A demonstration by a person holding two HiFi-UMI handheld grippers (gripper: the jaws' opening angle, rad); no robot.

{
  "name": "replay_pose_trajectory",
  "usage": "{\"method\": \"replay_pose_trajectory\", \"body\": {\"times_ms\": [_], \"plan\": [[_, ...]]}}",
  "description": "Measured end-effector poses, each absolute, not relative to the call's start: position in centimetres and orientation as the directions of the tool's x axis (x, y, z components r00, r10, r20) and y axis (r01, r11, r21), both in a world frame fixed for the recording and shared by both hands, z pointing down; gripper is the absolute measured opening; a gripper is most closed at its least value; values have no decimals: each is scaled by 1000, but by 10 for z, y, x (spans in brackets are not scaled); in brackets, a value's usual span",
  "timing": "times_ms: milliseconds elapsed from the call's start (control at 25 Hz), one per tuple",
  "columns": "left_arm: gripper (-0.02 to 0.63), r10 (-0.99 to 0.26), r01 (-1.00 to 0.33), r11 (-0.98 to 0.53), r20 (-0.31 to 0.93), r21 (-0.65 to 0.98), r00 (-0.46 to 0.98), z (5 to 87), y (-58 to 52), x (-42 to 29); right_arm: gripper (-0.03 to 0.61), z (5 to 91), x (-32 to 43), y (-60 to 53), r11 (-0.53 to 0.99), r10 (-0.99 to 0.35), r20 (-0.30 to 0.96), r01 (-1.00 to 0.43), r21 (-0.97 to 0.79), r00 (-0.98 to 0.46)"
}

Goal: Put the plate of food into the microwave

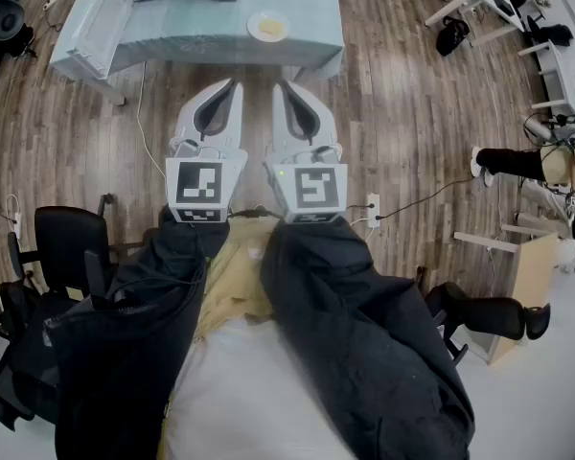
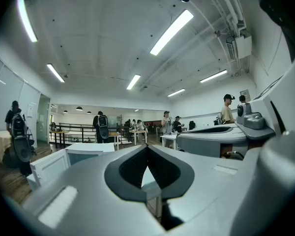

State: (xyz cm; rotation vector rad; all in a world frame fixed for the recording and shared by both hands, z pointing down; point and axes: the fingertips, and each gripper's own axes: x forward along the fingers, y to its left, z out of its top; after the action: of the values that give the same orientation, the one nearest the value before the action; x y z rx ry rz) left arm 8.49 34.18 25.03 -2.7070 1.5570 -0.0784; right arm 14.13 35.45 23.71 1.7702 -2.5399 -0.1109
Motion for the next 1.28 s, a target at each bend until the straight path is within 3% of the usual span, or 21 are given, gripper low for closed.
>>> {"method": "replay_pose_trajectory", "body": {"times_ms": [1280], "plan": [[2, -838, -854, -514, 165, 81, 520, 308, 335, 25, 0, 299, 87, 360, 332, -935, 146, -943, 39, -323]]}}
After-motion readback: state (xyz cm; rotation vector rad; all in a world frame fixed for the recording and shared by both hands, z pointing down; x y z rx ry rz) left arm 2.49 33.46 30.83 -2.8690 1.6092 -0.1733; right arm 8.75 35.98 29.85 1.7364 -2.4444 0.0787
